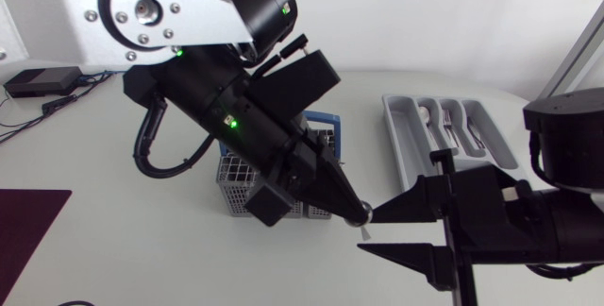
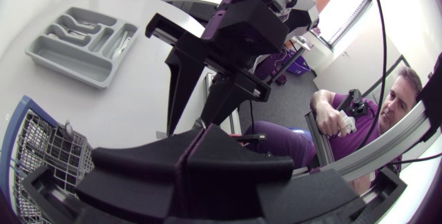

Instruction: Unload the cutlery basket into the drawer organizer.

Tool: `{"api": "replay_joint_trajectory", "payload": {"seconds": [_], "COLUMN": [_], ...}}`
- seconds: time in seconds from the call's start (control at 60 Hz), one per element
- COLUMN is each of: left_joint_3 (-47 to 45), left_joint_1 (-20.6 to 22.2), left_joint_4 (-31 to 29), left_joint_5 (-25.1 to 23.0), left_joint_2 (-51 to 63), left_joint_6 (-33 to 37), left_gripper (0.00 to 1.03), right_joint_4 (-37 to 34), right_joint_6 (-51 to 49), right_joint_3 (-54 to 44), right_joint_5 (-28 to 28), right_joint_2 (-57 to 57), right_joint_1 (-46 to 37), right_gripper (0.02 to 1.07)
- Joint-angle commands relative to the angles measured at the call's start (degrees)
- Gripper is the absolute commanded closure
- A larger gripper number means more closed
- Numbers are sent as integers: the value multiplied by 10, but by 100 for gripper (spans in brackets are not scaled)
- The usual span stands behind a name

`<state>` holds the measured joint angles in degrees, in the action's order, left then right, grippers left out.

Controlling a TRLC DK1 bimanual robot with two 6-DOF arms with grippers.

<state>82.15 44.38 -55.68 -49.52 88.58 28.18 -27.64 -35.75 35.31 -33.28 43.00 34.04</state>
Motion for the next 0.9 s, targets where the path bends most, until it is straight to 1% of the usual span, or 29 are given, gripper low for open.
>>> {"api": "replay_joint_trajectory", "payload": {"seconds": [0.0,0.033,0.217,0.367,0.383,0.45,0.483,0.5,0.517,0.55,0.567,0.583,0.6,0.633,0.683,0.8,0.867,0.883], "left_joint_3": [15,15,13,17,17,18,18,19,20,21,22,24,27,29,34,34,32,30], "left_joint_1": [3,3,1,-12,-13,-18,-19,-22,-23,-26,-27,-31,-33,-38,-47,-62,-76,-82], "left_joint_4": [-9,-10,-13,-13,-12,-11,-11,-10,-10,-10,-10,-9,-9,-7,-1,21,42,61], "left_joint_5": [-15,-16,-21,-23,-24,-24,-24,-24,-24,-24,-24,-24,-25,-26,-31,-32,-29,-18], "left_joint_2": [7,8,11,14,14,14,14,15,14,14,14,14,14,14,14,13,13,15], "left_joint_6": [16,17,23,23,23,23,23,23,23,23,22,21,21,19,14,-3,-23,-41], "left_gripper": [86,86,86,85,83,70,67,58,54,41,37,28,23,19,17,17,17,17], "right_joint_4": [10,12,14,2,1,-3,-5,-7,-8,-9,-11,-16,-22,-25,-34,-60,-84,-88], "right_joint_6": [14,14,14,17,18,19,19,19,19,19,18,16,14,12,2,-24,-55,-63], "right_joint_3": [13,13,15,17,17,16,15,15,14,13,14,14,13,12,8,2,-3,-5], "right_joint_5": [-6,-6,-6,-4,-4,-2,-1,1,1,3,3,4,6,8,14,14,13,11], "right_joint_2": [11,12,21,21,21,20,20,20,20,18,17,16,16,16,13,0,-17,-20], "right_joint_1": [6,8,13,13,13,13,13,13,13,11,10,9,8,6,0,-30,-67,-78], "right_gripper": [79,81,101,101,101,101,101,101,101,101,102,101,101,101,101,101,101,101]}}
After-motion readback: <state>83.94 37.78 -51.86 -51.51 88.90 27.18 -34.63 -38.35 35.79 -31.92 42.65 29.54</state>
